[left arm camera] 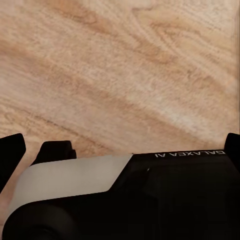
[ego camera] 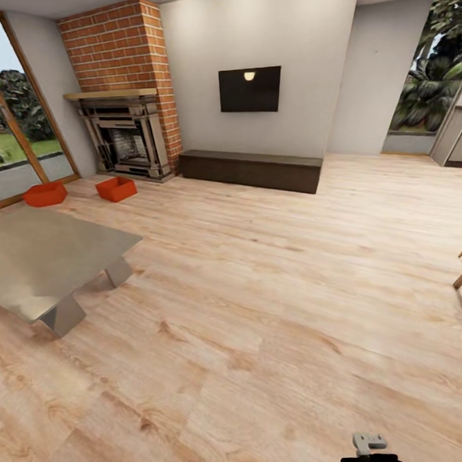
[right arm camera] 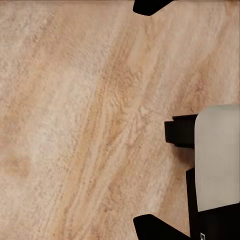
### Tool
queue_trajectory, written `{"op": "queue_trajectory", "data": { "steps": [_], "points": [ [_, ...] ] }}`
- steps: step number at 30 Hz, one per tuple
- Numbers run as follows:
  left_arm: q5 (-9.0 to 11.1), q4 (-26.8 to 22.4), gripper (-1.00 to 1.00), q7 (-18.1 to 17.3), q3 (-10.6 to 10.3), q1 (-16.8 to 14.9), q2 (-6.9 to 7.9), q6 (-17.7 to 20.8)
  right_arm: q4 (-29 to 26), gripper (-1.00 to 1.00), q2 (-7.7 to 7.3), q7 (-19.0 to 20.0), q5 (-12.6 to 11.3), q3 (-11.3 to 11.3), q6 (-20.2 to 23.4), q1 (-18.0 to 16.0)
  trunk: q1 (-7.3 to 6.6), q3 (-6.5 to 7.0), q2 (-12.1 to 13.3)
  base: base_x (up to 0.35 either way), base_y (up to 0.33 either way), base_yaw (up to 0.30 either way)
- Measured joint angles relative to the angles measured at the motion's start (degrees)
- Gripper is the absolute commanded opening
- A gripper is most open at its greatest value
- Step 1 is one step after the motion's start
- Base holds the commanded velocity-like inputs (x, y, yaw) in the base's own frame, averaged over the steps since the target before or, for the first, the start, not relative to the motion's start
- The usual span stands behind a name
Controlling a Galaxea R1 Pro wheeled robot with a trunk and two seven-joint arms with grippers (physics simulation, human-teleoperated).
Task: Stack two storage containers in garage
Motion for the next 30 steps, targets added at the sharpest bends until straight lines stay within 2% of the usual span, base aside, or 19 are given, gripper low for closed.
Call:
{"op": "queue_trajectory", "data": {
  "steps": [11, 30],
  "points": [
    [0.0, 0.0, 1.0, 0.0, 0.0, 0.0, 0.02, 0.0, 0.0, 1.0, 0.01, 0.0, 0.0, 0.0, 0.0, 0.0, 0.0, 0.0, 0.0, 0.296, -0.161, 0.217],
    [0.0, 0.0, 1.0, 0.0, 0.0, 0.0, -0.01, 0.0, 0.0, 1.0, -0.03, 0.0, 0.0, 0.0, 0.0, 0.0, 0.0, 0.0, 0.0, 0.296, -0.161, 0.011]
  ]
}}
